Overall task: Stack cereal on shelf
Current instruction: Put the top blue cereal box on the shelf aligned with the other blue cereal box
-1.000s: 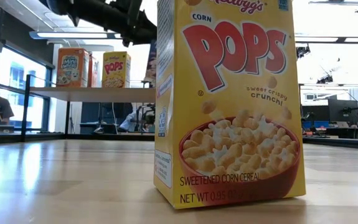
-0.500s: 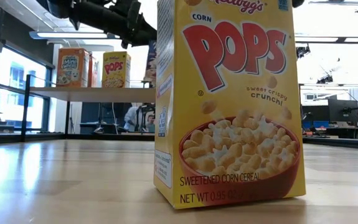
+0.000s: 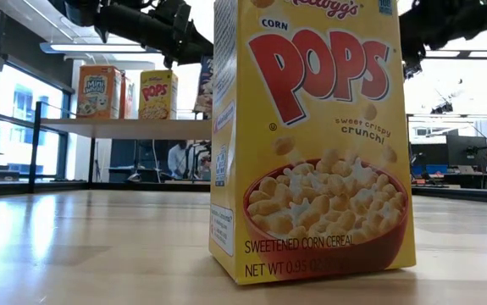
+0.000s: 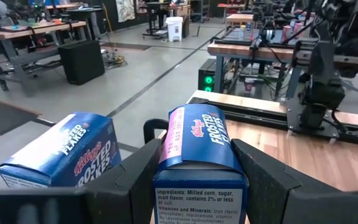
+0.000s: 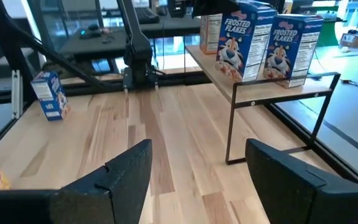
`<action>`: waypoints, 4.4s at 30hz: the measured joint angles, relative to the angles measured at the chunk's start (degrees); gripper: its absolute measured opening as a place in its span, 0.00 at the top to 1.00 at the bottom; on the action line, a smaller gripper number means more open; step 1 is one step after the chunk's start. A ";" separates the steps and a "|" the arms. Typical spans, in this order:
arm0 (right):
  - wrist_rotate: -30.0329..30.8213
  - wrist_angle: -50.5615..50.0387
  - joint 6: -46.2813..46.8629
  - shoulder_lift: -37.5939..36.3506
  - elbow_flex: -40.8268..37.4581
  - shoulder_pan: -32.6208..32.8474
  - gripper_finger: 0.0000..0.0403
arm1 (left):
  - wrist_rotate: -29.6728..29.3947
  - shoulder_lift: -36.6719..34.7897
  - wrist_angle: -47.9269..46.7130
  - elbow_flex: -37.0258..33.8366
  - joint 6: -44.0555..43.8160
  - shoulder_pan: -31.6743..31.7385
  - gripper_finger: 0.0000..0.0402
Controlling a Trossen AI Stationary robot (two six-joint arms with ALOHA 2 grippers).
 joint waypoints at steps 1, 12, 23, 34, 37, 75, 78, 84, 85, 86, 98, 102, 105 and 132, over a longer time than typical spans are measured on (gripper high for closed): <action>0.00 0.09 0.01 -1.48 -1.14 0.00 0.38 | 0.02 0.00 -0.02 0.00 -0.09 0.00 0.56; 0.01 0.45 4.00 -14.98 -10.44 0.00 0.38 | 0.00 0.00 -0.04 0.00 -0.13 0.00 0.56; 0.01 3.77 9.05 -24.03 -19.58 0.00 0.38 | 0.00 0.00 -0.07 0.00 -0.14 0.00 0.56; -0.04 4.25 12.00 -26.22 -22.42 0.00 0.38 | -0.22 0.00 -0.07 0.00 2.37 0.00 0.56; -0.71 4.14 12.26 -26.22 -22.42 0.00 0.38 | -0.25 0.00 -0.11 0.00 2.82 0.00 0.56; -1.36 3.92 12.42 -26.20 -22.42 0.00 0.38 | -2.08 3.02 0.48 0.13 2.49 0.33 0.56; -1.35 3.90 12.42 -26.20 -22.42 0.00 0.38 | -2.07 3.02 0.51 0.11 2.20 0.33 0.56; -1.35 3.90 12.42 -26.20 -22.42 0.02 0.38 | -2.05 3.06 0.49 0.09 2.33 0.31 0.56; -1.35 3.90 12.42 -26.20 -22.42 0.02 0.38 | -2.01 3.06 0.50 0.09 2.04 0.31 0.56; -1.35 3.90 12.42 -26.20 -22.42 0.00 0.38 | -2.01 3.06 0.48 0.09 2.01 0.31 0.56; -1.33 3.90 12.42 -26.20 -22.42 0.00 0.38 | -3.49 2.97 -1.85 0.13 2.88 0.28 0.49; -1.34 3.90 12.42 -26.19 -22.42 0.02 0.38 | -3.54 2.97 -1.90 0.13 2.83 0.28 0.47; -1.33 3.90 12.42 -26.20 -22.42 0.02 0.38 | -3.74 2.97 -1.97 0.13 2.68 0.28 0.46; -1.33 3.88 12.42 -26.18 -22.42 0.00 0.38 | -10.91 -1.02 2.72 -0.11 2.88 -5.06 0.43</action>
